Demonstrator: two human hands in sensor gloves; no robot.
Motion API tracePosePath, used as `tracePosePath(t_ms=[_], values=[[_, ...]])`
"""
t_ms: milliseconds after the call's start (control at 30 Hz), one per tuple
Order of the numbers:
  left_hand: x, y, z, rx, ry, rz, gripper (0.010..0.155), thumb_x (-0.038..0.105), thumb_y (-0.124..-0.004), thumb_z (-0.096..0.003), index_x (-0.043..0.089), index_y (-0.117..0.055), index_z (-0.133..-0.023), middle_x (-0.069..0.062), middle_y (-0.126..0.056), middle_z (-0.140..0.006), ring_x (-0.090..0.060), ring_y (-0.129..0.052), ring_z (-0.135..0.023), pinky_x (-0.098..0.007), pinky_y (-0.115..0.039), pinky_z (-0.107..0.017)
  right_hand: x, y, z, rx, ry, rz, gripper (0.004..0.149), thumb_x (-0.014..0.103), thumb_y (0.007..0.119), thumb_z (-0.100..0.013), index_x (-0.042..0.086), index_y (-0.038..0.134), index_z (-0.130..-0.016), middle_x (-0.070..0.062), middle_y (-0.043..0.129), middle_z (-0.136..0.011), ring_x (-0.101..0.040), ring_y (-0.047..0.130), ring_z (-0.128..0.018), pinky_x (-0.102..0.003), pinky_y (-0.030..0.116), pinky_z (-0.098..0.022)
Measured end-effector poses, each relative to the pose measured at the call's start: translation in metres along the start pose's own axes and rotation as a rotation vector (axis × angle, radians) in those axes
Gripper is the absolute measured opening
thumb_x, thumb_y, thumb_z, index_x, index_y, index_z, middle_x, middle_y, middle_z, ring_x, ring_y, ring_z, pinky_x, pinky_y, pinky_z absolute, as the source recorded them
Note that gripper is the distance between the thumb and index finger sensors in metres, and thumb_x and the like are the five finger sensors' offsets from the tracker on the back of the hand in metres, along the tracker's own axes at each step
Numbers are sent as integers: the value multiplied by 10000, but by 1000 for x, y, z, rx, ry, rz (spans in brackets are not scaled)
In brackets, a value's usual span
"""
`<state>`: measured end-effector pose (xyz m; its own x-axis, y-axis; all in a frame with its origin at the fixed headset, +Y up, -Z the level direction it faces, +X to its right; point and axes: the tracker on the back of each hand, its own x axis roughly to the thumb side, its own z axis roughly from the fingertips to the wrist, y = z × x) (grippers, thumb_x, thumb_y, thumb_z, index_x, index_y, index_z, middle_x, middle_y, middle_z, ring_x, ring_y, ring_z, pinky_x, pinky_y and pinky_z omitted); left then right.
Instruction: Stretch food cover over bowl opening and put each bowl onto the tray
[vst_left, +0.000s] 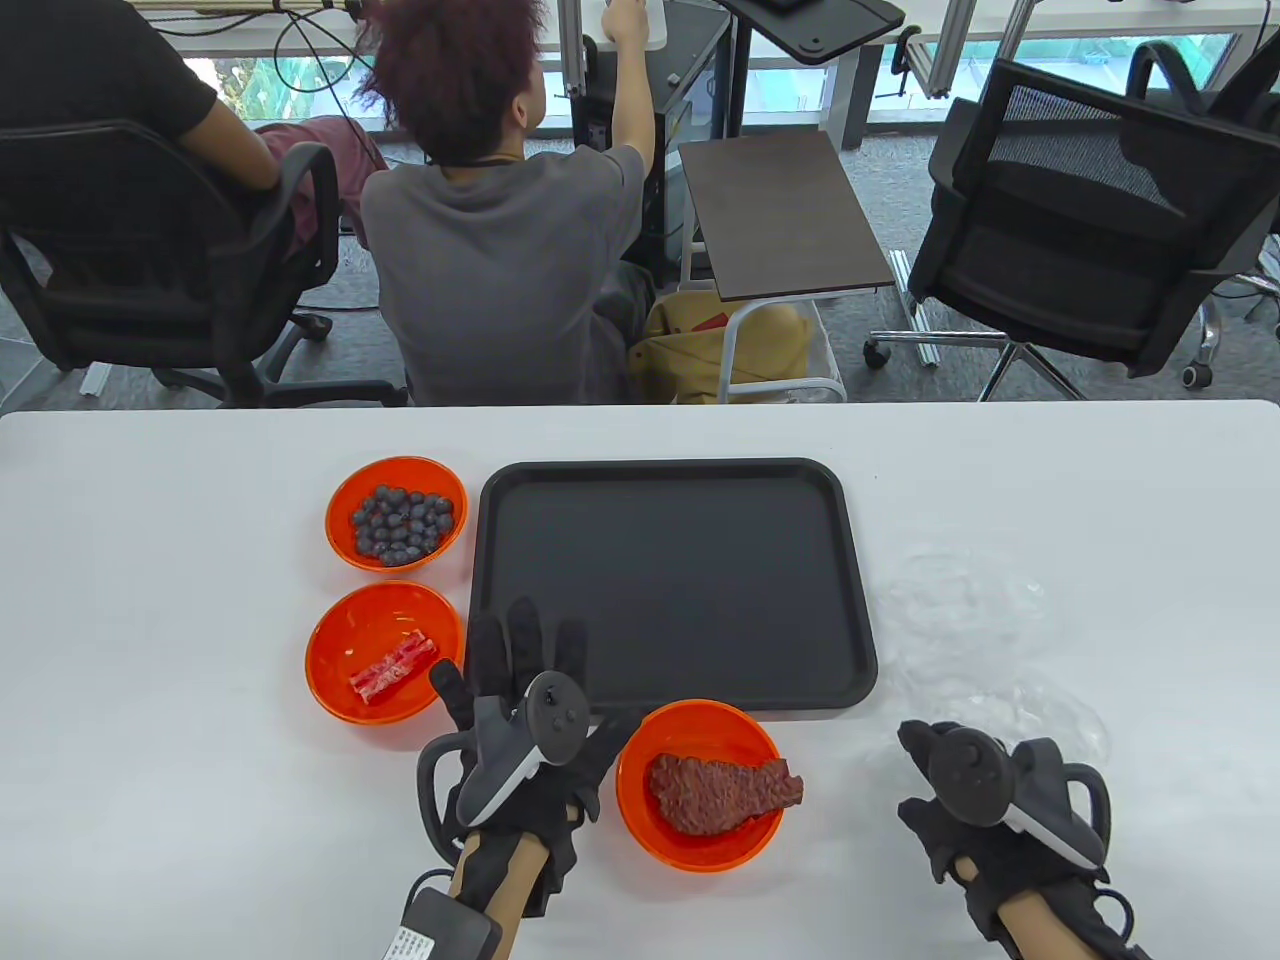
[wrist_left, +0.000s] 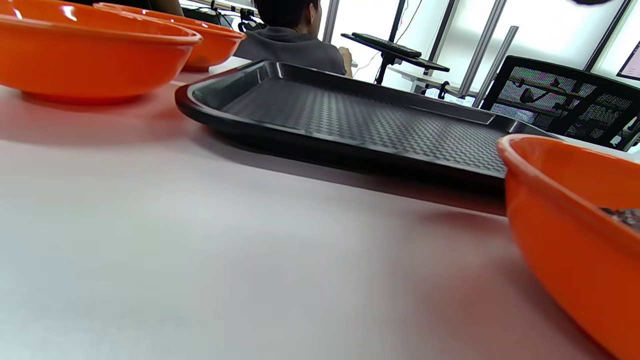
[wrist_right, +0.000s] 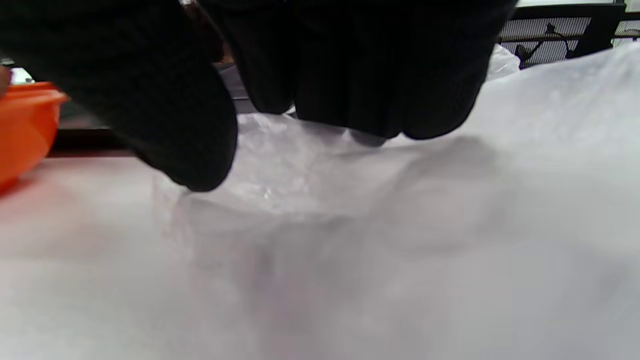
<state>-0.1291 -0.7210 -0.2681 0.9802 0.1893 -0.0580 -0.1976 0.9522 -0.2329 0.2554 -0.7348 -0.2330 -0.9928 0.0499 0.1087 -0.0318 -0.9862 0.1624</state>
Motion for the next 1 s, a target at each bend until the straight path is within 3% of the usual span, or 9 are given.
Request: tracePosePath(t_ms=[133,300,567,767,1000], values=[[0,2,1,17,1,-23,921,910,-479,-393,518,-43,-1102,117,173,-1176,-221,230,-1085,-606,101,-697,11,14,-3,-16,-49,126,601,332,1044,-388,205,843,-940,-75,916,-907,-334,1016,-709,-386,930,-474],[-4,1,-1,8,16,-25,921,912,-475,-391,518,-39,-1101,116,176,-1173,-211,237,-1081,-600,111,-693,14,9,-3,-108,-76,136,426,266,1042,-374,243,966,-793,-38,1030,-749,-270,1111,-552,-331,997,-354],[-8,3,-3,3,53,-77,926,923,-452,-382,518,-35,-1103,122,188,-1169,-194,267,-1063,-593,141,-670,19,-58,14,-315,-86,-22,402,255,1046,-364,250,988,-762,-40,1042,-725,-272,1120,-530,-337,1001,-339],[2,10,7,35,-12,-33,906,897,-416,-388,499,-103,-1139,113,133,-1195,-194,240,-1082,-588,124,-687,46,-98,18,-438,-163,-82,397,255,1028,-381,244,977,-775,-48,1029,-738,-285,1108,-552,-355,990,-359],[21,28,29,195,-278,187,863,791,-451,-428,360,-460,-1175,28,-189,-1289,-286,-133,-1219,-603,-205,-834,91,-108,10,-494,-270,-118,397,267,1024,-389,238,980,-782,-47,1033,-743,-283,1113,-566,-354,999,-367]])
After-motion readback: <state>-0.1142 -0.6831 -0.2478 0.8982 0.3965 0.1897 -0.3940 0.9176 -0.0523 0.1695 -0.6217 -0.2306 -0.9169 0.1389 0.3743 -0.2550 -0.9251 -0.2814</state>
